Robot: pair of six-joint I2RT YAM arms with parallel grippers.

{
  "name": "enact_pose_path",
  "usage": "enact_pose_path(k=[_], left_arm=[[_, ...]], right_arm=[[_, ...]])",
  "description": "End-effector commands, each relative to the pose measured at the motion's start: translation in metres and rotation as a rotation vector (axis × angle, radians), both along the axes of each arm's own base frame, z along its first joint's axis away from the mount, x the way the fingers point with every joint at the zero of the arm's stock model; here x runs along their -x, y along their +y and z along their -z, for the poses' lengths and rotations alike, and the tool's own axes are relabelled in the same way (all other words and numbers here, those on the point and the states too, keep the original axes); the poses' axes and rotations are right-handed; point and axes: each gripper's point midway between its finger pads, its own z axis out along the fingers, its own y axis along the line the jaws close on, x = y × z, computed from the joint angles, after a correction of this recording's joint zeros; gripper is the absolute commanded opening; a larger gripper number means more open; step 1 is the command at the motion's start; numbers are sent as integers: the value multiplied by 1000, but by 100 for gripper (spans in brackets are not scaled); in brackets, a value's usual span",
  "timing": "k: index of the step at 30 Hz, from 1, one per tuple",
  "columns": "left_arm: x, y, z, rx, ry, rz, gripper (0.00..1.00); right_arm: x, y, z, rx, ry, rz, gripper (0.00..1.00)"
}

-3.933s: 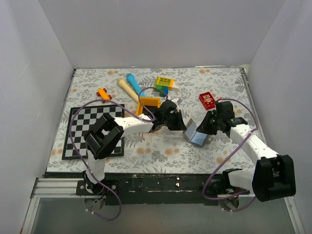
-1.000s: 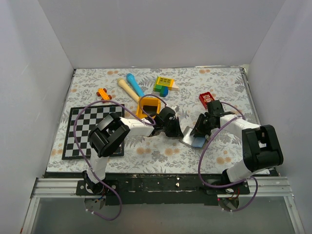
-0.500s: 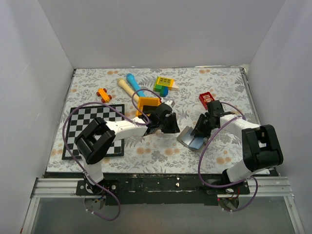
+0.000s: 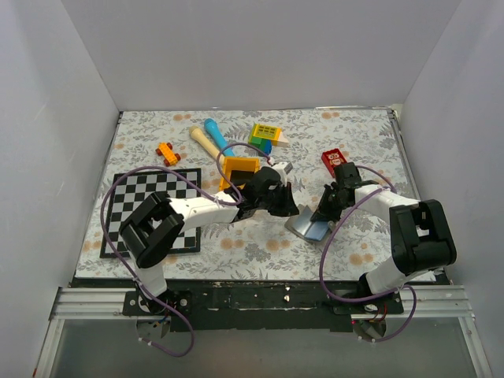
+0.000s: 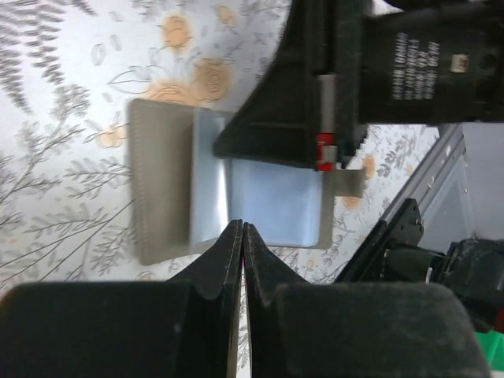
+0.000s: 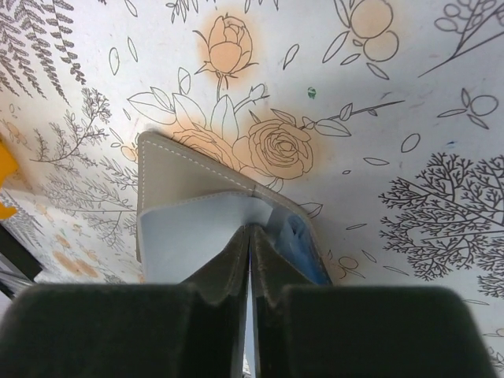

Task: Put the credit cards into the card holder
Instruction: Open the card holder at the center of the board.

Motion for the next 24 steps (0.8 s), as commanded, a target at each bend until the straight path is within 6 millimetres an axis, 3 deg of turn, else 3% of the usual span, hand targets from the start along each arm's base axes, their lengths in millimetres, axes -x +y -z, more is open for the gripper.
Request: enact_pose_path(k=[1,2,7,17,24], left_arm=[[19,-33,-30,87,-81,139,0],[23,-37,-32,89,-92,154,0],[31,-48,-18,70,-68,179,0],[25,-36,29,-60,-14,115,0],[17,-36,31,-77,-26,81,0]], right_arm=[[-3,0,0,13,0,-4,5],[-3,0,0,12,0,-5,2],[-7,4,-3,-5,-16,-36,1],[-19,16,-13,-38,-38,-154,1],[-22,29,-13,-83,-29,-253,1]])
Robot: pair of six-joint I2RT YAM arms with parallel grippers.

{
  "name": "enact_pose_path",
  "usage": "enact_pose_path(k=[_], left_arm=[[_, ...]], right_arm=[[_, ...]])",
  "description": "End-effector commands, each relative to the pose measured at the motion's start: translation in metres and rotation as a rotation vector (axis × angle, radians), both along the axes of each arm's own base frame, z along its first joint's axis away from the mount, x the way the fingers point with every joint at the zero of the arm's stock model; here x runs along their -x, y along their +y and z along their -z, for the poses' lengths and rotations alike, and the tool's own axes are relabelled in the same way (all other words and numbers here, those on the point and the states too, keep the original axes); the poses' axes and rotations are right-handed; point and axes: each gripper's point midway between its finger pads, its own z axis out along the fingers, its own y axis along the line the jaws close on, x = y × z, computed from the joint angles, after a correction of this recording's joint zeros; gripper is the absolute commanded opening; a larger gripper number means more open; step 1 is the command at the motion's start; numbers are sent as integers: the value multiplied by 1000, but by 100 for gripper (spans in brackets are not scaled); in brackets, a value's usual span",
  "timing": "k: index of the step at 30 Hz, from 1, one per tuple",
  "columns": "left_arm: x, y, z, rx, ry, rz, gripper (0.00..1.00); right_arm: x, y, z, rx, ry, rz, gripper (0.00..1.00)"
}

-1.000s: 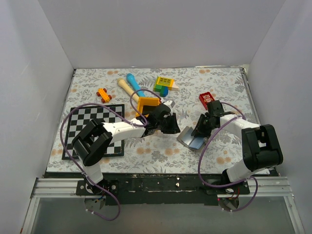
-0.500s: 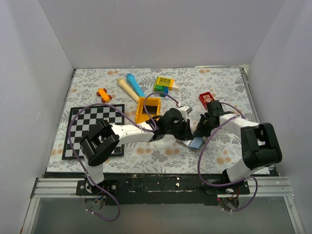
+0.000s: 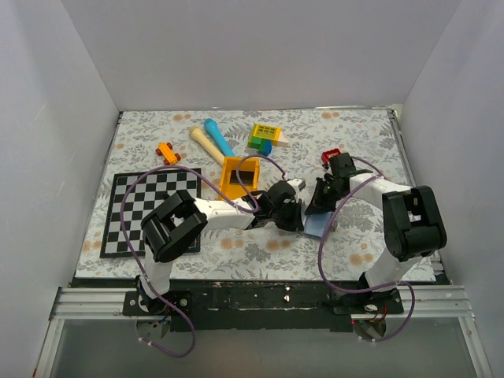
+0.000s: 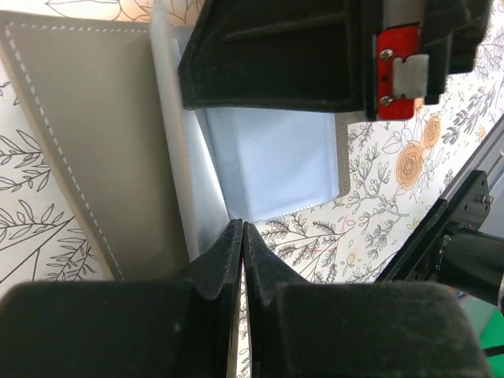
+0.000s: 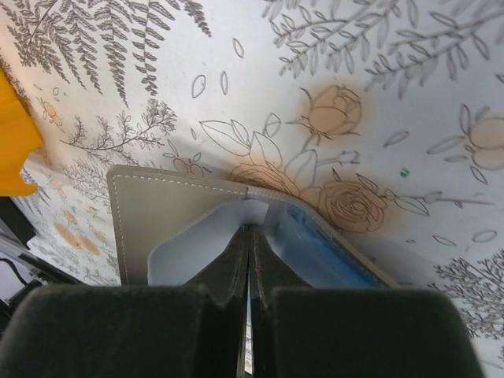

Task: Put the credit cards into the card holder
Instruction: Open the card holder at the center of the board.

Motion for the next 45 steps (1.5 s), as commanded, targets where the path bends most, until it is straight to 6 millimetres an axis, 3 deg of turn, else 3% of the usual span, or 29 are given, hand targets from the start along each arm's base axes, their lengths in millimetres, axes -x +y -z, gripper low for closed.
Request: enact_pose_path(k=[1,11,20,25,28,32,35,45], left_arm=[[-18,-10,-23,30,-60,-34,0],[-31,-15,-4,-13,-72,-70,0],[-30,4,21,-81,-61,-107,0],[-25,6,33,-93,-31,-102,0],[-24,6,36,-92,-23,-101,0],[-25,6,35,-91,-27,-102,0],[-25,6,35,-94,-27,-101,0],[-25,7,30,-88,-32,-103,0]], right_arm=[[-3,14,-6,-39,4,-103,1],[2,19,-12,-53,5,-126,1],[7,15,-26,-44,-22,-114,1],[10,6,-46,-11,-70,-78,1],[16,-6,-48,50,-76,-44,7],[24,-19,-38,116,-52,-20,22],[26,-22,-29,139,-24,-16,27],[34,-40,-10,242,34,17,30]])
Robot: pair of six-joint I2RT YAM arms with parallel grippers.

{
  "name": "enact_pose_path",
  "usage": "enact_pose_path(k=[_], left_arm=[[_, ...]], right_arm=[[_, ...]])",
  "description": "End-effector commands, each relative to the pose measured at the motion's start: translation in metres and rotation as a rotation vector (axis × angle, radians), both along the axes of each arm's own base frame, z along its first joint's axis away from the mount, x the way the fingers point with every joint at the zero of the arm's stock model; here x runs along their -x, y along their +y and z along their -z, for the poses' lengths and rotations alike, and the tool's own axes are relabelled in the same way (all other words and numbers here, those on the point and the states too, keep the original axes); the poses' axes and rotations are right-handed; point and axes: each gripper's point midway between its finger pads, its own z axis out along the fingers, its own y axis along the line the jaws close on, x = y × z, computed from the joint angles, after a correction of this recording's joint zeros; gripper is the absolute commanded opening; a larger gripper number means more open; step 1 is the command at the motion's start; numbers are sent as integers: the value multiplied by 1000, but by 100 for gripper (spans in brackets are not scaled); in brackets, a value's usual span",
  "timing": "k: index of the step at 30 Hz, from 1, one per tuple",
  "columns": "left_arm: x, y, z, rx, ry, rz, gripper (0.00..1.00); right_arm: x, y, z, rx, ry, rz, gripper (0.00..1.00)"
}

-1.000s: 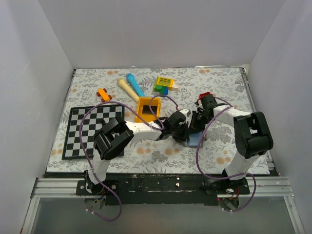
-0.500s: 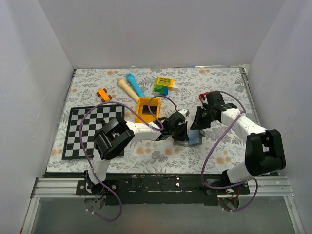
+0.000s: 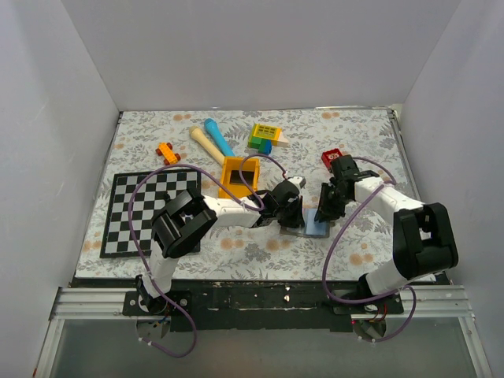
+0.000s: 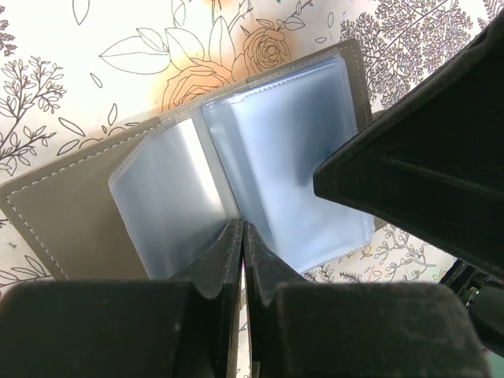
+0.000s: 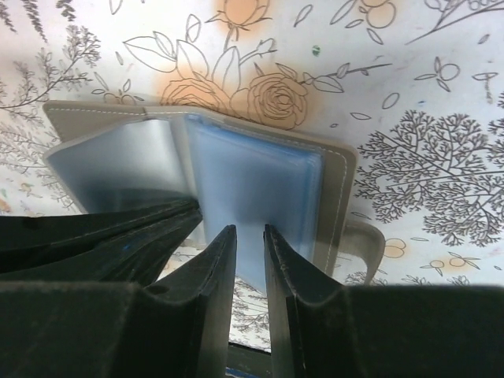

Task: Put the credit cards into the card holder
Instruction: Open the card holder at the center of the board.

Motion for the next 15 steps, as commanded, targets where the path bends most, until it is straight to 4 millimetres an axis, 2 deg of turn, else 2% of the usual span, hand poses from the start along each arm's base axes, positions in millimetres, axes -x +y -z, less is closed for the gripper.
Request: enact_pose_path(k=[1,6,13,15], left_arm=[[1,12,9,-44,6,-11,0],[0,13,4,-37,-1,-15,0],[-2,12,-16,-4,-24,-23,0],[0,16,-16,-22,-13,-27,6]], right_arm=[[4,-13,8,79,25,27,30],[7,-15,19,104,80,34,30],[7,-20,21,143,95,32,31],[6,-20,21,147,94,28,32]])
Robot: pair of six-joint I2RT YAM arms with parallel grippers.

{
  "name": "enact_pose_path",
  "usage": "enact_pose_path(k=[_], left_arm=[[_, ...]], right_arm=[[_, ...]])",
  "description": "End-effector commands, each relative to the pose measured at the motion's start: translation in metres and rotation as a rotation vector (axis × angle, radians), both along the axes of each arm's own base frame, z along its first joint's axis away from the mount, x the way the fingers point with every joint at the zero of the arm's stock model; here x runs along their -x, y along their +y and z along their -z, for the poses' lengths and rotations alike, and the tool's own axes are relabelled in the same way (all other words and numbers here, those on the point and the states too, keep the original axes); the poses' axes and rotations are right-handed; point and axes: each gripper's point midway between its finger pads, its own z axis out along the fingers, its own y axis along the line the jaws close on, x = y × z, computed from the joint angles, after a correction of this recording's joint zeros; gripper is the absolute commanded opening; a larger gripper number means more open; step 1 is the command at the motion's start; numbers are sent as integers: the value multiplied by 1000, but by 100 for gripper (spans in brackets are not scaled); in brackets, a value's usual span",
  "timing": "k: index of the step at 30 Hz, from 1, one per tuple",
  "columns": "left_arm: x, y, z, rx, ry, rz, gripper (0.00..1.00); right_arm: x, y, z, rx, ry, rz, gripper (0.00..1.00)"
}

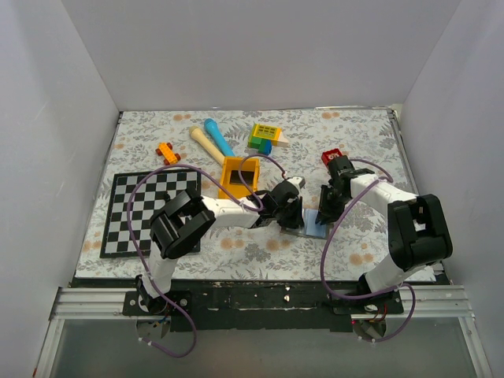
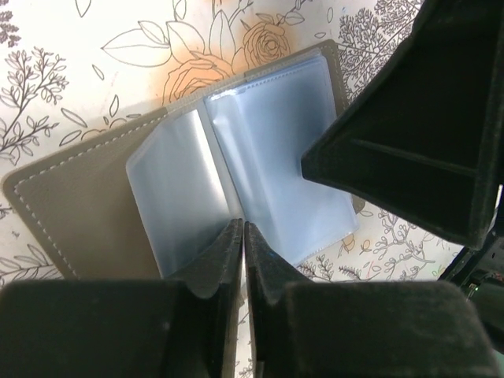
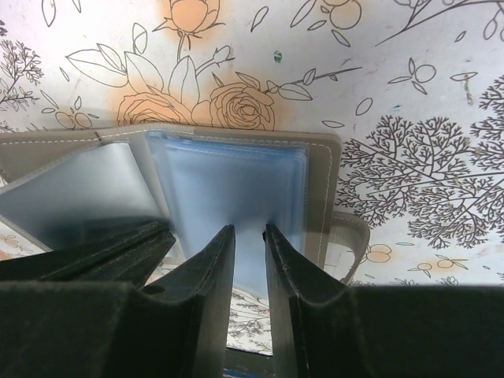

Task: Put the credit cards into the card holder
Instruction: Open the card holder at the center of the board.

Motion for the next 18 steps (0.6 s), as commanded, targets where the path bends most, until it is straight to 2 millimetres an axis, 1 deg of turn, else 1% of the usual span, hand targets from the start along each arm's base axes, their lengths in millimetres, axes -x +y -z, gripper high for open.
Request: enact_pose_path(k=[1,4,6,10,13,18], left_arm=[[-1,16,-15,-20,-11,-26,12],[-5,20,-21,-8,-16,-41,21],[-8,23,-23,-8,-21,-51,23],[-12,28,-21,-20,-27,-60,24],[-13,30,-16,-34,-26,-61,24],[-7,32,2,-58,4,-46,19]], right_arm=[[5,-10,5,66,33,-4,32],[4,-9,5,66,30,-4,32],[4,-9,5,69,30,-7,32],[5,-9,5,70,33,-8,33],[5,-9,5,73,32,-9,32],[3,-6,3,64,26,-18,32]])
